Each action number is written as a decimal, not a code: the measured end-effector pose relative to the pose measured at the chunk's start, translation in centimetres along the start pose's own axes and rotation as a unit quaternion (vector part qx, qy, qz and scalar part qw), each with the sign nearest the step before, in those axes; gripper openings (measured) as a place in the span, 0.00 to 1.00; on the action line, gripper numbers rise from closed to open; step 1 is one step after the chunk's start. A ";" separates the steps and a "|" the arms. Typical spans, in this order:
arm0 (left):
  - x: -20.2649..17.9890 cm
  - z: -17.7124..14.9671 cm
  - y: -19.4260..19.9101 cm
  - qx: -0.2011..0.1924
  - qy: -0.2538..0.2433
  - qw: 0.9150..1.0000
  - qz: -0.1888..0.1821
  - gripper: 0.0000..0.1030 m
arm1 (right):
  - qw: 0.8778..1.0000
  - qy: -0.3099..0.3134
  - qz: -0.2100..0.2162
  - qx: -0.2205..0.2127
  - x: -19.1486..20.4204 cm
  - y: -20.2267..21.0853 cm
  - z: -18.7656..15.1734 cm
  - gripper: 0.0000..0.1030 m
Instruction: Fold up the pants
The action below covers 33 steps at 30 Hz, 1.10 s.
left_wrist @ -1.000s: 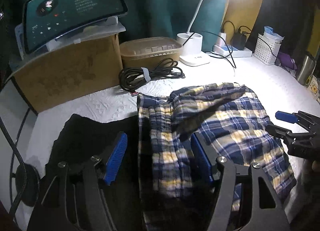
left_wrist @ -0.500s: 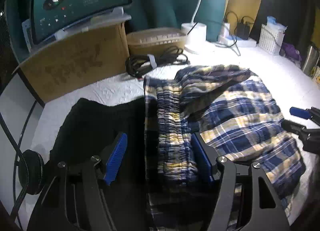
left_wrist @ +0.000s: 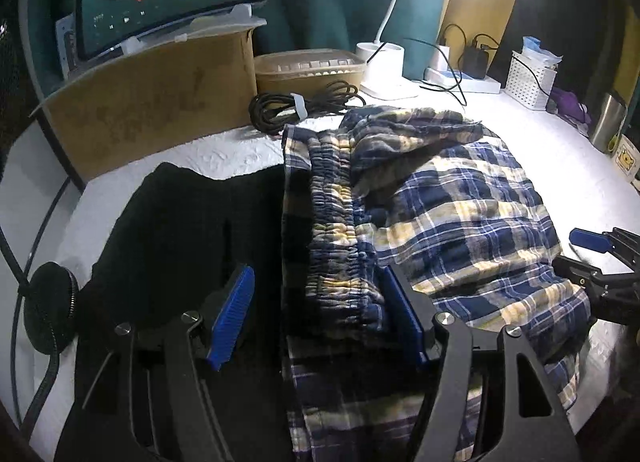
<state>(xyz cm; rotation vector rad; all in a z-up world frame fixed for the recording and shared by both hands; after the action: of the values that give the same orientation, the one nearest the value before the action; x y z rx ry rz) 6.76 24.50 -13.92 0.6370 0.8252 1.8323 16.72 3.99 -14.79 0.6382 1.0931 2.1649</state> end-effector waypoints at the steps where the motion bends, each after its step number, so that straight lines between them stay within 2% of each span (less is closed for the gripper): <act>1: -0.1 0.0 0.3 -0.003 0.001 1.000 0.002 0.64 | 1.000 0.000 -0.002 0.000 -0.1 0.1 -0.2 0.67; 5: -0.7 0.4 1.9 -0.024 0.005 1.000 -0.004 0.64 | 1.000 0.000 -0.007 -0.004 -0.6 0.9 -0.8 0.67; 11: -2.7 0.7 4.4 -0.055 -0.008 0.998 -0.035 0.64 | 1.000 -0.005 -0.017 -0.015 -1.8 2.6 -1.3 0.67; 33: -12.0 2.8 8.9 -0.098 -0.048 0.991 -0.079 0.64 | 0.995 -0.047 -0.042 -0.080 -8.5 9.9 -2.2 0.67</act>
<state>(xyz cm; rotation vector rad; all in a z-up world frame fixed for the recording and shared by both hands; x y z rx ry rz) 8.19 11.60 -6.00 0.5143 0.6055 1.7003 18.03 -7.79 -8.93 0.6036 0.8705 2.1033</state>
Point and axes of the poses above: each gripper's, at about its wrist camera, not at the fingertips, and y roughly against the way its jaws point, x to its left, z to its top, the point moved 7 cm from there along -y, roughly the way its jaws point, and after that the axes turned 4 degrees about -y, right-handed, at the moved point
